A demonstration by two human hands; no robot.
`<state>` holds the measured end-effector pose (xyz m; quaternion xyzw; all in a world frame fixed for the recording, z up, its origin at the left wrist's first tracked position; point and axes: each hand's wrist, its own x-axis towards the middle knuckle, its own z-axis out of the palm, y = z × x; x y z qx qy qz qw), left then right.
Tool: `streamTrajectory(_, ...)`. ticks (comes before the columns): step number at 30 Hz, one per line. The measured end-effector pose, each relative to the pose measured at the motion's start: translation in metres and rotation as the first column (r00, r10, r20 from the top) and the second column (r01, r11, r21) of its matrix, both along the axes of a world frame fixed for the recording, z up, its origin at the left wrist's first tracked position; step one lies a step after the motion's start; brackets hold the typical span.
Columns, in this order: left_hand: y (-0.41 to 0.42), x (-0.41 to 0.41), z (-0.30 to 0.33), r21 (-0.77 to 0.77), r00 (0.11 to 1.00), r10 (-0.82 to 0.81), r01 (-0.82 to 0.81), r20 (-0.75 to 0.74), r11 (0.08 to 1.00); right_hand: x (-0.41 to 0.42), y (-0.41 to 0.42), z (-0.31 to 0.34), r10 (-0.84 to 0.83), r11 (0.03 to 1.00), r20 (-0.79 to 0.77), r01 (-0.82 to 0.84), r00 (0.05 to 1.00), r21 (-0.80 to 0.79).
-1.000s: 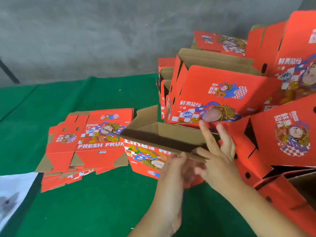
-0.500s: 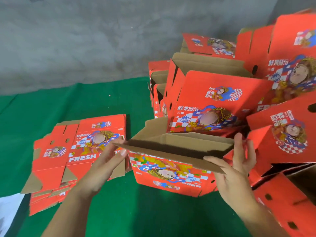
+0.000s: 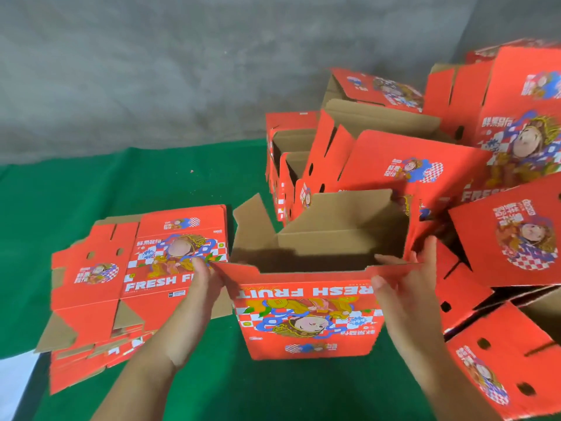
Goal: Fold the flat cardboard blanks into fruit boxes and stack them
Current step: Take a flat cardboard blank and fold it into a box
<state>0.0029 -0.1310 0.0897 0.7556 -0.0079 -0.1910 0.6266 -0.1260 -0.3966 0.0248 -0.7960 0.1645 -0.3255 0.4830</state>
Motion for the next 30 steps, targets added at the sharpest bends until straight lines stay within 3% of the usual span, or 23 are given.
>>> streamTrajectory(4, 0.009, 0.008, -0.01, -0.064, 0.943, 0.301, -0.312, -0.145, 0.948, -0.007, 0.014, -0.009, 0.076, 0.997, 0.063, -0.075, 0.995, -0.015)
streamTrajectory(10, 0.036, -0.013, -0.032, 0.039, 0.996, 0.074, -0.076, 0.044, 0.996, -0.025, 0.018, -0.009, -0.019, 0.998, 0.064, 0.015, 0.998, 0.055)
streamTrajectory(11, 0.036, -0.016, -0.04, 0.138, 0.994, 0.027, -0.041, 0.105, 0.99, -0.026, 0.017, -0.008, -0.044, 0.998, 0.067, 0.04, 0.997, 0.051)
streamTrajectory(14, 0.037, -0.027, -0.052, 0.34, 0.955, -0.124, 0.025, 0.27, 0.94, -0.03, 0.011, -0.008, -0.063, 0.998, 0.032, 0.062, 0.997, 0.032)
streamTrajectory(16, 0.036, -0.034, -0.056, 0.436, 0.878, -0.237, 0.036, 0.416, 0.899, -0.032, 0.009, -0.011, -0.059, 0.998, 0.005, 0.059, 0.998, 0.01)
streamTrajectory(21, 0.024, -0.027, -0.054, 0.286, 0.865, -0.063, -0.095, 0.498, 0.953, -0.031, 0.01, -0.008, -0.065, 0.997, -0.014, 0.065, 0.998, -0.049)
streamTrajectory(30, 0.008, -0.02, -0.059, 0.368, 0.787, 0.02, -0.311, 0.617, 0.876, -0.027, -0.001, -0.017, -0.193, 0.963, -0.147, 0.159, 0.97, -0.216)
